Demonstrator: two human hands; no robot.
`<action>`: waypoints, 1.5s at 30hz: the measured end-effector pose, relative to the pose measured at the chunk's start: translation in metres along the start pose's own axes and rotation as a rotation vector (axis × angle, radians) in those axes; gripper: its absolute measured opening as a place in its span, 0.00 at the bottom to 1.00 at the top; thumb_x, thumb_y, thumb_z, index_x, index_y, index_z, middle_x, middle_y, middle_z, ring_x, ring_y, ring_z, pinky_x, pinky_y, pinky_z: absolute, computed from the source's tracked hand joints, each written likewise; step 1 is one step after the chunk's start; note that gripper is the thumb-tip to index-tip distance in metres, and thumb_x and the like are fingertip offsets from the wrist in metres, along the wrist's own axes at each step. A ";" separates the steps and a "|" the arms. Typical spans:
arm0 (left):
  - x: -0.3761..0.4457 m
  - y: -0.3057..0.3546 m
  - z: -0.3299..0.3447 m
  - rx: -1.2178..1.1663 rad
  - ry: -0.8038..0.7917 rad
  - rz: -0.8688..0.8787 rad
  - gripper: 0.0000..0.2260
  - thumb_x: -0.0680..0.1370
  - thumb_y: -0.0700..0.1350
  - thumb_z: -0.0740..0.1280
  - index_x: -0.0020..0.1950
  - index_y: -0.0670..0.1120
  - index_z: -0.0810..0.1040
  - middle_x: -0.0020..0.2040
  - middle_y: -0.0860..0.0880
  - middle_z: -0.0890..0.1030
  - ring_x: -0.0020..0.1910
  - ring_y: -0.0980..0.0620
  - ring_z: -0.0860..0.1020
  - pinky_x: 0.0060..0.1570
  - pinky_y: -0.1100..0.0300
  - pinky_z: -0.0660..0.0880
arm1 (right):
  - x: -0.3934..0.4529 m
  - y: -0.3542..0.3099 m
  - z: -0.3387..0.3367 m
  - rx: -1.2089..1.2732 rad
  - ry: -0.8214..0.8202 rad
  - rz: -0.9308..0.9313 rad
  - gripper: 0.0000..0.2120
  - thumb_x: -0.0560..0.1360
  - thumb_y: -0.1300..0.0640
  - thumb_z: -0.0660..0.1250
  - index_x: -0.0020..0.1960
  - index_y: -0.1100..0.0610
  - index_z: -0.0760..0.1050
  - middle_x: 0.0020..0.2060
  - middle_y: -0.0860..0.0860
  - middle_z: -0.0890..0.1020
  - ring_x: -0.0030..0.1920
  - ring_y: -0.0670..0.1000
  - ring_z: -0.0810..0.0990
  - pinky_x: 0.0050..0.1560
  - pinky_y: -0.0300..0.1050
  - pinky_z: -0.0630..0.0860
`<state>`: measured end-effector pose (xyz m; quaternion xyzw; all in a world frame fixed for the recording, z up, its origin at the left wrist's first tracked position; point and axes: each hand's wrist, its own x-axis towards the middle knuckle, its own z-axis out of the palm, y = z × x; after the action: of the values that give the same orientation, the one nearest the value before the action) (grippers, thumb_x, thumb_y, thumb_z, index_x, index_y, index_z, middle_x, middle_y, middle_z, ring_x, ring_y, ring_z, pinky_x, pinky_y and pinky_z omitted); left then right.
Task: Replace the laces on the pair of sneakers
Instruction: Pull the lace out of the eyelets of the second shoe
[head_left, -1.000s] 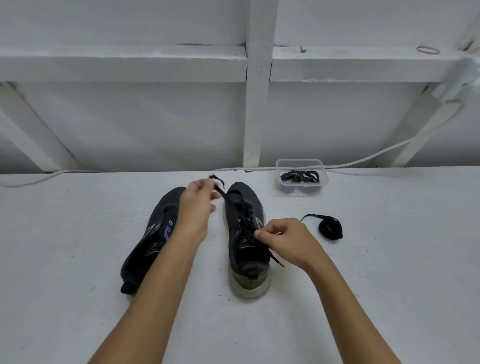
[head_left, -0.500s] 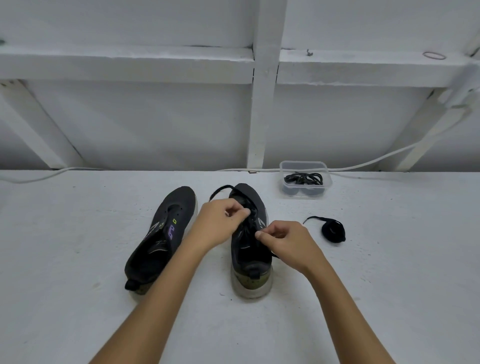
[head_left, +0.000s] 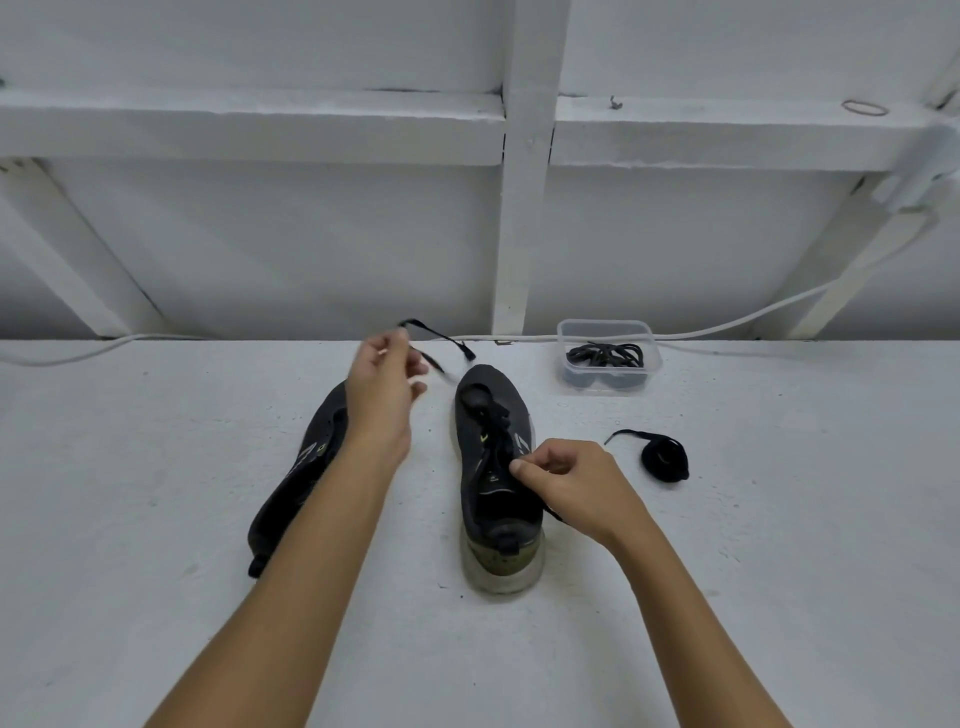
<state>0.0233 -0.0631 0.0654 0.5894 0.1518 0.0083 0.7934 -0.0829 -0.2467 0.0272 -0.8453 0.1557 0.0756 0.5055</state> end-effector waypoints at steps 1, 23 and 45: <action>0.007 0.001 -0.005 -0.011 0.045 0.031 0.03 0.83 0.46 0.64 0.51 0.48 0.76 0.38 0.53 0.80 0.37 0.57 0.78 0.37 0.64 0.74 | 0.000 0.000 0.000 -0.003 0.002 -0.003 0.08 0.74 0.45 0.74 0.40 0.47 0.84 0.36 0.39 0.85 0.39 0.38 0.82 0.40 0.34 0.71; -0.048 -0.056 -0.013 1.038 -0.399 0.443 0.06 0.75 0.44 0.69 0.46 0.55 0.74 0.44 0.57 0.79 0.42 0.58 0.78 0.45 0.57 0.76 | 0.005 0.005 -0.004 0.002 -0.108 -0.055 0.17 0.76 0.60 0.60 0.52 0.44 0.84 0.48 0.41 0.86 0.50 0.44 0.84 0.53 0.42 0.78; -0.050 -0.050 -0.018 0.856 -0.359 0.288 0.06 0.75 0.44 0.73 0.46 0.56 0.83 0.42 0.61 0.84 0.42 0.65 0.81 0.44 0.70 0.76 | 0.018 -0.020 -0.021 -0.213 0.357 -0.166 0.14 0.75 0.57 0.70 0.59 0.46 0.74 0.50 0.43 0.78 0.44 0.47 0.80 0.45 0.45 0.75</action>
<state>-0.0370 -0.0710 0.0253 0.8701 -0.0808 -0.0470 0.4839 -0.0599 -0.2594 0.0492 -0.9038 0.1636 -0.1013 0.3822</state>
